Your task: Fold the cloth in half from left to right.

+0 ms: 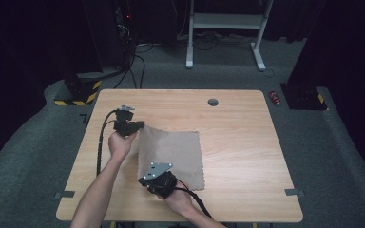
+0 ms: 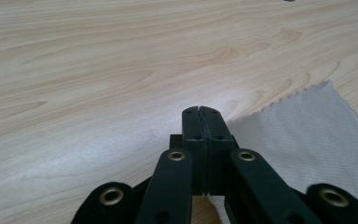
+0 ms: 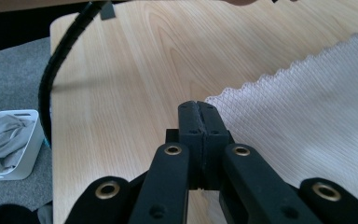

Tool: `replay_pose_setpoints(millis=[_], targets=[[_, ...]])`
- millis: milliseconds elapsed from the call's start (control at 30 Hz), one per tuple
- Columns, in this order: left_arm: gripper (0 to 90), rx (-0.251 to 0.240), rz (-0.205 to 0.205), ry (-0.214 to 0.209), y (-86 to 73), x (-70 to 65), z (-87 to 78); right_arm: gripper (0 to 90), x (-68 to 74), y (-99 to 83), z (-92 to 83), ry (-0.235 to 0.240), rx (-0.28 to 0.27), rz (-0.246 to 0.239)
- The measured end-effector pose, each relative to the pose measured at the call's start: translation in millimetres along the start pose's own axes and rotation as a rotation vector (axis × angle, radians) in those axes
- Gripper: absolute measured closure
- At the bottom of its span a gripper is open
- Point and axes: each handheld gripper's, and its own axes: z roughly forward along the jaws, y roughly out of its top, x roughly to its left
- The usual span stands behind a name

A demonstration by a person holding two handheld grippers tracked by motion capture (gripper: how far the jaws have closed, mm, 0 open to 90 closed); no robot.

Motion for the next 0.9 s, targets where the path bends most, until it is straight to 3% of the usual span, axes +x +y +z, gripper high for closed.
replay_pose_setpoints(millis=[267,667,900], targets=[[89.5,0.010,0.020,-0.034,-0.4,-16.6,16.9,89.7,-6.4,-16.3,-8.9,-0.025,0.012,0.028],[89.5,0.023,0.058,-0.049,6.9,-33.8,32.4,89.7,-12.6,-42.6,-27.1,-0.071,0.015,0.070],[89.5,0.022,0.052,-0.059,8.1,-41.1,39.1,89.7,-15.4,-51.6,-35.8,-0.088,0.005,0.084]])
